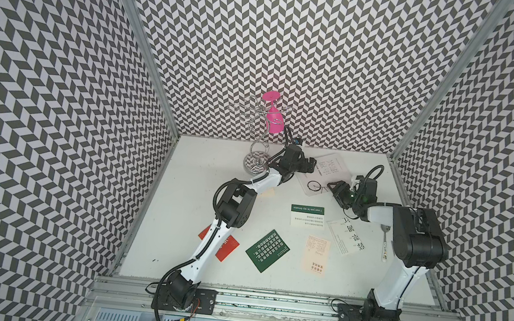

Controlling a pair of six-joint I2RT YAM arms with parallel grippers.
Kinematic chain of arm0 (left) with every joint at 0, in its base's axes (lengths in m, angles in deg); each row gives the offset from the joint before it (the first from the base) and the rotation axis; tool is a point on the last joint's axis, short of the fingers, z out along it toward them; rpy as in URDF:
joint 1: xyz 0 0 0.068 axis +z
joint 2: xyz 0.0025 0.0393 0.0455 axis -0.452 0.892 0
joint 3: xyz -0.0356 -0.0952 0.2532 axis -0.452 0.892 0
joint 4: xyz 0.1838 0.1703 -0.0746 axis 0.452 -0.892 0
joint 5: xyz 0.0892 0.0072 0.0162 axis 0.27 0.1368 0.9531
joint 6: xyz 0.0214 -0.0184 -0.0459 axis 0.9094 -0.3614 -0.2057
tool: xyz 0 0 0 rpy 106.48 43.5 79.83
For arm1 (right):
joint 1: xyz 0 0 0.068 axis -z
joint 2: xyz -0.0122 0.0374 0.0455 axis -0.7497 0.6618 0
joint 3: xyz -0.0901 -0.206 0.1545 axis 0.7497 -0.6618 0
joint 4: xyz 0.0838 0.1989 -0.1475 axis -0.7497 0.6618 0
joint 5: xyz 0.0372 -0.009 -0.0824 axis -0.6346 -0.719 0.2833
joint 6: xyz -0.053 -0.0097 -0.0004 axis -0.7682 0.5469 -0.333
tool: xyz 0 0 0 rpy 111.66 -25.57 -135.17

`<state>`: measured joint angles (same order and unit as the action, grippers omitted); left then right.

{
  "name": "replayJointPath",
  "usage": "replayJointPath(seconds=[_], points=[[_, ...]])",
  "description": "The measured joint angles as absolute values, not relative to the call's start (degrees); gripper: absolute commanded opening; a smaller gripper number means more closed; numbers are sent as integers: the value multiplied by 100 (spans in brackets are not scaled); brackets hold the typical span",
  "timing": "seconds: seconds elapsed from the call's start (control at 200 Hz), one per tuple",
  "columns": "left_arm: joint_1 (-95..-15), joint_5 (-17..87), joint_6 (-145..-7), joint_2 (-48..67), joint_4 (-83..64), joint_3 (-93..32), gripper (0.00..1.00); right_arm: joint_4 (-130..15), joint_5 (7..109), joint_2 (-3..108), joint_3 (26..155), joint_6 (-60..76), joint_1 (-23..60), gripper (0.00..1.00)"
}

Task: Place the photos into the photo albums
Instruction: Adjust the photo album at the center of the board.

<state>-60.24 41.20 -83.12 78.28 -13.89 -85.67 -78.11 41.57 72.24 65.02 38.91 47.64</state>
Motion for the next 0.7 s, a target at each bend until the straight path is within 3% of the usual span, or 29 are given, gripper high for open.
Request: replayJointPath(seconds=[0.466,0.701], points=[[-5998,4634,-8273,7944,-1426,-8549,100,-7852,4126,7353,6507,3917,4764,67],[-5934,4500,-8207,8066,-1523,-8549,94,-7861,4089,7373,6546,3917,4764,65]])
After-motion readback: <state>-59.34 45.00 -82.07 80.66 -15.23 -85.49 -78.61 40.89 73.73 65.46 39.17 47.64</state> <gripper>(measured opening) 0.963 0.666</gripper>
